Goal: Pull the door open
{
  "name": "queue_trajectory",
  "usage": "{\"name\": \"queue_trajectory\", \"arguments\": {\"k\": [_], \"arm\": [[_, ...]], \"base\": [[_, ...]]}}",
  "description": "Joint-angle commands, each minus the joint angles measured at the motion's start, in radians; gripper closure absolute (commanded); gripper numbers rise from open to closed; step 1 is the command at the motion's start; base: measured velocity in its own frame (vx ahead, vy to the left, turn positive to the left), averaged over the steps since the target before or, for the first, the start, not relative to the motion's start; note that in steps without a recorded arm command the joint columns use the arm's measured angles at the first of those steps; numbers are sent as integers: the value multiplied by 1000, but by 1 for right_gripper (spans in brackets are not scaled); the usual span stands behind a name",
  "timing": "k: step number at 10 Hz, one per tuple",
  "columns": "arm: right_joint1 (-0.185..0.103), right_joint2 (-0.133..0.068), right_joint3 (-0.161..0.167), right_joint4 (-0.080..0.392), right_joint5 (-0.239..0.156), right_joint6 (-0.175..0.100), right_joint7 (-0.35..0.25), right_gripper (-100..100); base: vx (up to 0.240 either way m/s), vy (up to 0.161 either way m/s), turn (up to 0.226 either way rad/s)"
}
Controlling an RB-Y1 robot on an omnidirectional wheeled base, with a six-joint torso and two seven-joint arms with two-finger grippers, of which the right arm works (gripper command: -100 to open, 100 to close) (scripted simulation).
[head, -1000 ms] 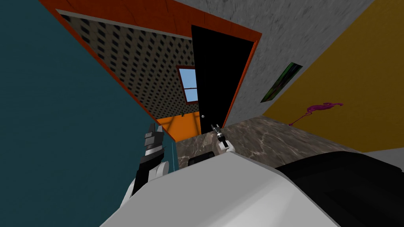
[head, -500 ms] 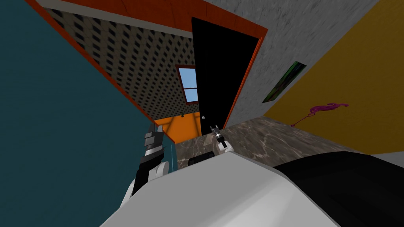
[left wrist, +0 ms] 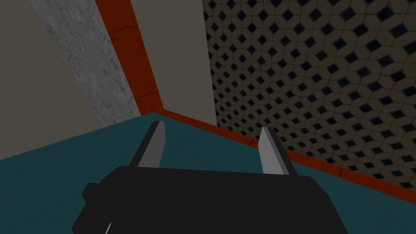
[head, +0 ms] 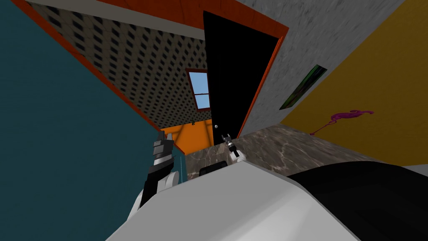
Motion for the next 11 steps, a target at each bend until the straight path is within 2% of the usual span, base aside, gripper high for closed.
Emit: {"name": "queue_trajectory", "arguments": {"k": [1, 2, 6, 7, 10, 11], "arm": [[-11, 5, -3, 27, 10, -2, 31, -100], [-23, 11, -7, 55, 19, -5, 59, -100], [-49, 27, -16, 120, 40, -14, 124, -100], [-46, 24, -15, 112, 36, -14, 112, -100], [-43, -14, -30, 125, 27, -24, 104, -100], [-42, -26, -37, 129, 23, -28, 99, -100]], "base": [[131, 24, -7], [152, 53, -17], [141, 43, -15], [75, 28, -4], [47, -43, 301], [140, -8, 61]]}}
